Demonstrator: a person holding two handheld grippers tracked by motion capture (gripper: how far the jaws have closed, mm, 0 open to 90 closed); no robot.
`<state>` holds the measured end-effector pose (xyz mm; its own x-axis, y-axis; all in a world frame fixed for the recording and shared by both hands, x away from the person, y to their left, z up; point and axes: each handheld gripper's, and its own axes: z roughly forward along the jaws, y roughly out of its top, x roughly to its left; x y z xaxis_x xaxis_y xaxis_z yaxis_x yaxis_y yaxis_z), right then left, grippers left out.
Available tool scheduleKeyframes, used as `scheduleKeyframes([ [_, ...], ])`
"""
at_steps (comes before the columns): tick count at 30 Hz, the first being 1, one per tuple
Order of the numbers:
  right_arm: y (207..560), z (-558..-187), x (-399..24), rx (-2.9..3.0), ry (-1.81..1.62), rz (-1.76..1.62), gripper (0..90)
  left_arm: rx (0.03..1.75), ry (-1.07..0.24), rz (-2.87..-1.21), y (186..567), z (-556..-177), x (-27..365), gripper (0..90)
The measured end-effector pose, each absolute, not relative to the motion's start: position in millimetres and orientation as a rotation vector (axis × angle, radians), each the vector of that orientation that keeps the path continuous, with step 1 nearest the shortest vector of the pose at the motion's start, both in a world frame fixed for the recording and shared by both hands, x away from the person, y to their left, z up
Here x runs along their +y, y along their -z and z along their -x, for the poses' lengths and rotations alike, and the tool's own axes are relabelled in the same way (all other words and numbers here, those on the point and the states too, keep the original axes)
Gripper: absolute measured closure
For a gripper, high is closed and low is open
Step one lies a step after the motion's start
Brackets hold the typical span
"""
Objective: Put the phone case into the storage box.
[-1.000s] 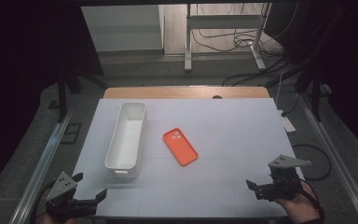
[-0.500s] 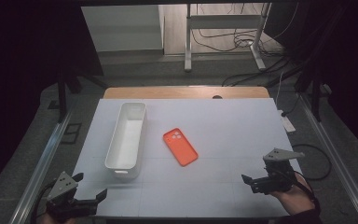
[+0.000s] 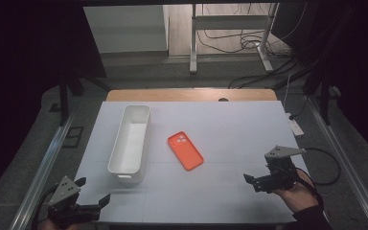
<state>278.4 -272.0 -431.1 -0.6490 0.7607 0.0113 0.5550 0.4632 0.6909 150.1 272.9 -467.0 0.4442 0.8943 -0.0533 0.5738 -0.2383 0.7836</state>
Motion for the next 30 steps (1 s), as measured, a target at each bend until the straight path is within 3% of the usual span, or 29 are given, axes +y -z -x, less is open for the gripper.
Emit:
scheduleKeyframes([
  [30, 431, -304, -245, 2.491, -0.984, -1.114, 0.0, 1.218, -0.534, -1.953, 467, -150, 271, 2.4],
])
